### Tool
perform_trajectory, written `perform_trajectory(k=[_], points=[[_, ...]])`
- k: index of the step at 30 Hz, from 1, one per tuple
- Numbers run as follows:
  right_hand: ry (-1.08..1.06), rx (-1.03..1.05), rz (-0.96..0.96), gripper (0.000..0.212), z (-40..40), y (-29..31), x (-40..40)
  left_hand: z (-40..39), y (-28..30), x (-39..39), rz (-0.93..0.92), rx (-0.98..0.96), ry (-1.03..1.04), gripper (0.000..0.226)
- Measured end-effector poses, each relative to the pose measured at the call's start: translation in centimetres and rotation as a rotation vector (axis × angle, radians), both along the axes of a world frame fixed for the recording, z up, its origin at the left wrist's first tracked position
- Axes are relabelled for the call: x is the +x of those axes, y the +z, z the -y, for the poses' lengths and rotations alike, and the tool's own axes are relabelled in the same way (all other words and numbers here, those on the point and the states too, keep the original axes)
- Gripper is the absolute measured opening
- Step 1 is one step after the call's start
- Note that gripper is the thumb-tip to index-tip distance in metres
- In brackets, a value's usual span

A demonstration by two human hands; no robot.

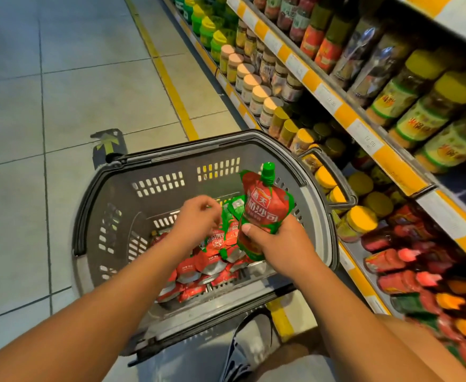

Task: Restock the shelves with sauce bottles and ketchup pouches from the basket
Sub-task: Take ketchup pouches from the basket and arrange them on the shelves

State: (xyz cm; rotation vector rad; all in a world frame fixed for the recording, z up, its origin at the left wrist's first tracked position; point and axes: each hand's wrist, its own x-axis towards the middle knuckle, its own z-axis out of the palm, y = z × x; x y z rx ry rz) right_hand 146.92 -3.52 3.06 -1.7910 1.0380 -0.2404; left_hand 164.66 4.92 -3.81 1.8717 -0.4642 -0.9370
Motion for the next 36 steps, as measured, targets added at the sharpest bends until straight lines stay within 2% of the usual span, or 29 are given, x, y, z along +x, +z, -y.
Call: perform_trajectory(k=[3,4,6,8,9,12,17,19,25,30,33,36], points=[[-0.098,0.053,0.038,0.012,0.3,0.1,-0.5,0.1,-6.6,-1.1,0.314,0.326,-0.322,0.005],[-0.116,0.060,0.038,0.013,0.4,0.1,-0.6,0.0,-8.2,-1.7,0.399,0.406,-0.432,0.009],[-0.134,0.066,0.039,0.014,0.7,0.1,-1.0,-0.1,-10.7,-2.9,0.549,0.536,-0.598,0.039],[-0.137,0.079,0.048,0.012,0.9,0.2,-1.4,-0.1,-12.1,-3.6,0.630,0.638,-0.663,0.068],[-0.139,0.089,0.054,0.011,1.0,0.2,-1.6,0.1,-12.5,-3.6,0.662,0.668,-0.680,0.076],[-0.158,0.105,0.051,0.011,1.4,0.0,-2.1,0.6,-12.9,-2.9,0.779,0.673,-0.722,0.075],[-0.198,0.101,0.039,0.017,1.9,-0.1,-2.7,0.4,-12.8,-2.1,0.902,0.523,-0.792,0.052],[-0.199,0.089,0.053,0.011,2.0,0.0,-2.8,0.5,-12.7,-1.7,0.935,0.497,-0.771,0.050],[-0.195,0.092,0.042,0.021,1.7,0.1,-2.4,0.4,-14.2,-1.8,0.951,0.555,-0.803,0.046],[-0.165,0.087,0.043,0.011,1.6,0.5,-2.4,0.8,-14.5,-1.5,0.950,0.560,-0.781,0.037],[-0.170,0.098,0.059,0.011,1.6,0.7,-2.2,1.1,-14.4,-1.4,0.969,0.563,-0.804,0.030],[-0.160,0.103,0.061,0.011,1.4,1.1,-2.0,1.4,-14.0,-1.7,0.970,0.573,-0.807,0.033]])
